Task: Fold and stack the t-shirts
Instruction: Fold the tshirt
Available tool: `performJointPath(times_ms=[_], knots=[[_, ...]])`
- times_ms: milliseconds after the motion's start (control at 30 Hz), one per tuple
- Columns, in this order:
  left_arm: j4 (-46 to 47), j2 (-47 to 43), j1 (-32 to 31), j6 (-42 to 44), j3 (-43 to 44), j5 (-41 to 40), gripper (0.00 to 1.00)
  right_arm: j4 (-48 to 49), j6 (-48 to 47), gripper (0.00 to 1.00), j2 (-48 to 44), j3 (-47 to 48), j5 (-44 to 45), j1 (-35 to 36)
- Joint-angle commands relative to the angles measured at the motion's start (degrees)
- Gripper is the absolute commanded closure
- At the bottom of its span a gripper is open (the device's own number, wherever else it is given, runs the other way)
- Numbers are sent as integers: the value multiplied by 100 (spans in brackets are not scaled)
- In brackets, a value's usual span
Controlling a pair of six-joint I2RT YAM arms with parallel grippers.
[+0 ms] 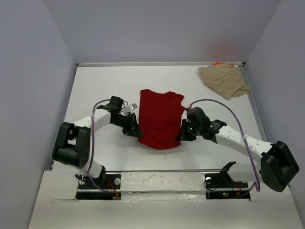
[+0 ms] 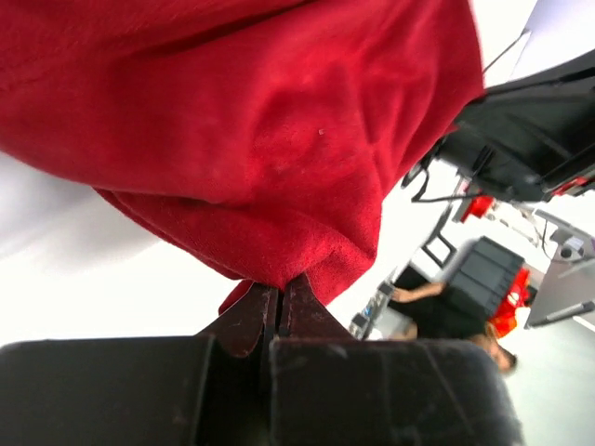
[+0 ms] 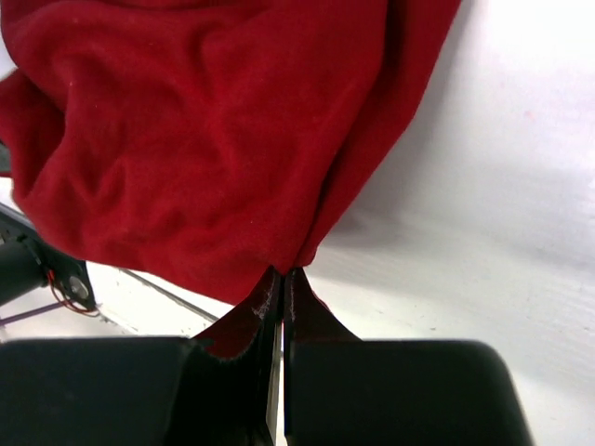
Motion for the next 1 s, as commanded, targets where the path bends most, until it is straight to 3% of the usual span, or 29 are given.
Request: performJointPath(times_ms=[0, 200, 333, 467, 533, 567, 633, 767, 933, 967], knots=[[-386, -170, 200, -87, 410, -165, 100, -286, -396, 100, 377, 883, 480, 55], [159, -452, 254, -897, 1138, -1106, 100, -603, -748, 100, 861, 1842, 1078, 55], [194, -39, 271, -1020, 2069, -1334, 100, -858, -1090, 100, 1503, 2773, 1570, -155], [-315, 551, 271, -880, 3650, -1667, 100, -972, -1442, 100, 2196, 3610, 1501, -595], [-342, 1067, 271, -845, 4248, -1713, 100, -973, -1565, 100, 2504, 4083, 1448, -980], [-656, 1374, 332, -792, 5104, -1686, 100, -955, -1653, 100, 2653, 4241, 1482, -1113], [-615, 2218, 333, -766, 5838, -1625, 100, -990, -1741, 100, 3137, 4742, 1457, -1490], [-1315, 4343, 298, -774, 8592, -1309, 100, -1191, -1969, 100, 4006, 5708, 1412, -1974], [-738, 6040, 245, -1178, 9338, -982, 100, -1525, -2269, 100, 5674, 7017, 1175, -2283], [-738, 6044, 236, -1222, 9340, -1044, 100, -1483, -2269, 100, 5783, 7020, 1193, -2283]])
